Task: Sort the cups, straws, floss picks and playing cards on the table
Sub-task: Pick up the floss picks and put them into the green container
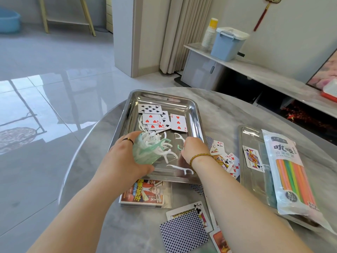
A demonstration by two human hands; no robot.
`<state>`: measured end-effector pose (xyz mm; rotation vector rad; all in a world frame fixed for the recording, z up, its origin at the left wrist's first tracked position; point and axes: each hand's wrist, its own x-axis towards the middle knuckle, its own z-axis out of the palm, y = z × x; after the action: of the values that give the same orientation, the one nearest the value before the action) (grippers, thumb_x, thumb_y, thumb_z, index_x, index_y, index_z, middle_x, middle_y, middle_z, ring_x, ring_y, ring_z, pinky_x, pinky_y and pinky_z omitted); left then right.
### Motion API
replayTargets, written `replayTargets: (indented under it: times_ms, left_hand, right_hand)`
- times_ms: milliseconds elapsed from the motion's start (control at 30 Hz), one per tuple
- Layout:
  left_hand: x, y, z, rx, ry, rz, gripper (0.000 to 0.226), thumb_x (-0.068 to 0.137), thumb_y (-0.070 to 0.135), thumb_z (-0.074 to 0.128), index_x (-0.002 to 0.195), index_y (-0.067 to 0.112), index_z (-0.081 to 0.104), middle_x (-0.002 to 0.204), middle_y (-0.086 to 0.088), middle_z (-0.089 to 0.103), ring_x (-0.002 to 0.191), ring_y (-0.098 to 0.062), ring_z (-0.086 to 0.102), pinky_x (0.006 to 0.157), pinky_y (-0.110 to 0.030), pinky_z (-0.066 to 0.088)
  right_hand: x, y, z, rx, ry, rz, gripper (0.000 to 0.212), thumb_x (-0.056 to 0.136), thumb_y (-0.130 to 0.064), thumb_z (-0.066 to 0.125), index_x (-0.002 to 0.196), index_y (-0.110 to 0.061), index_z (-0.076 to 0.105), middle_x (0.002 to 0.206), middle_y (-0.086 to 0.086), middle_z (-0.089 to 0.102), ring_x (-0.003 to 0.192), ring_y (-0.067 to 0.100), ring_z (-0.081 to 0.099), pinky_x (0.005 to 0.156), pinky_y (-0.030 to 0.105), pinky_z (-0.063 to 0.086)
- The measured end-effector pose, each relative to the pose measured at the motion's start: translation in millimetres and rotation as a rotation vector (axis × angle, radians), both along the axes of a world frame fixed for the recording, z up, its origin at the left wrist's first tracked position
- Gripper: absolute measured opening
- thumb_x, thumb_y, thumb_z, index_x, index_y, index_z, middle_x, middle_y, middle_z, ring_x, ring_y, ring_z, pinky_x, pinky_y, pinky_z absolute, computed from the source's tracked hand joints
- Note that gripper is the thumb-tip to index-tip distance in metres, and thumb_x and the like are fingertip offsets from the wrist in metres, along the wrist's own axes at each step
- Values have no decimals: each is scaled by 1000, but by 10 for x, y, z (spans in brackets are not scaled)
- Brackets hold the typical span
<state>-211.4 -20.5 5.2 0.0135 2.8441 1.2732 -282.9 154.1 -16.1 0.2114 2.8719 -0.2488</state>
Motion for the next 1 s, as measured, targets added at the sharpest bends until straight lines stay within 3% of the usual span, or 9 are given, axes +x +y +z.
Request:
replayTargets:
  times_ms: [67, 133, 300, 367, 500, 600, 700, 767, 1000]
  left_hand:
    - [-1, 3, 1, 5, -1, 0, 80, 69, 25, 75, 135, 30, 31, 126, 6, 45, 94, -8, 39, 79, -20, 32]
    - [0, 9, 3, 13, -4, 0, 80, 69, 25, 76, 135, 30, 31, 125, 6, 46, 94, -8, 40, 79, -20, 33]
    - [15, 18, 34, 35, -6, -3, 78, 69, 24, 76, 134, 31, 32, 108, 11, 41, 93, -7, 41, 77, -19, 32]
    - [23, 17, 43, 30, -7, -4, 78, 70, 24, 76, 134, 31, 32, 106, 12, 39, 93, -7, 41, 77, -19, 32]
    - [28, 25, 40, 29, -18, -5, 78, 70, 24, 76, 134, 30, 32, 109, 10, 40, 93, -8, 40, 79, -19, 33]
    - [32, 36, 43, 22, -23, -4, 79, 69, 25, 76, 134, 30, 32, 106, 11, 38, 93, -8, 40, 79, -20, 34]
    - [36, 43, 42, 20, -28, -1, 78, 69, 26, 76, 134, 29, 33, 108, 10, 43, 92, -9, 41, 79, -21, 35]
    - [47, 49, 46, 22, -27, -2, 77, 69, 25, 76, 133, 29, 34, 105, 11, 42, 91, -9, 42, 77, -21, 34]
    - [44, 55, 54, 53, -31, -7, 75, 68, 24, 77, 130, 29, 37, 104, 10, 44, 90, -9, 46, 73, -23, 36]
  right_hand:
    - [-36, -17, 17, -7, -57, -18, 10, 79, -6, 62, 88, -4, 61, 79, 9, 53, 78, 27, 51, 69, 26, 41]
    - [-54, -36, 37, -25, -96, -20, 16, 78, -11, 64, 70, -7, 51, 69, 5, 49, 75, 26, 48, 60, 23, 39]
    - [37, -46, 37, -157, -47, -9, 7, 81, -4, 59, 87, -7, 58, 102, 13, 61, 96, 27, 57, 82, 32, 46]
    - [83, -22, 15, -243, -13, -16, 19, 83, 0, 55, 101, -4, 57, 101, 13, 60, 90, 25, 58, 78, 30, 46]
    - [186, 7, 137, -674, 119, -144, 36, 85, 1, 54, 118, -10, 49, 74, -2, 48, 55, 10, 47, 55, 21, 43]
    - [361, -8, 439, -1168, 293, -205, 16, 83, 8, 55, 88, -7, 58, 63, 3, 54, 44, 6, 55, 45, 15, 49]
    - [531, 11, 726, -1466, 386, -201, 22, 82, 7, 56, 71, -12, 57, 46, -3, 59, 42, 3, 58, 42, 14, 46]
    - [613, -21, 848, -1481, 374, -144, 22, 80, 4, 59, 68, -14, 58, 46, -6, 59, 44, 2, 56, 42, 13, 42]
    - [671, -251, 811, -1118, 351, 41, 26, 77, 0, 67, 61, -20, 60, 50, -12, 55, 46, -2, 46, 48, 7, 40]
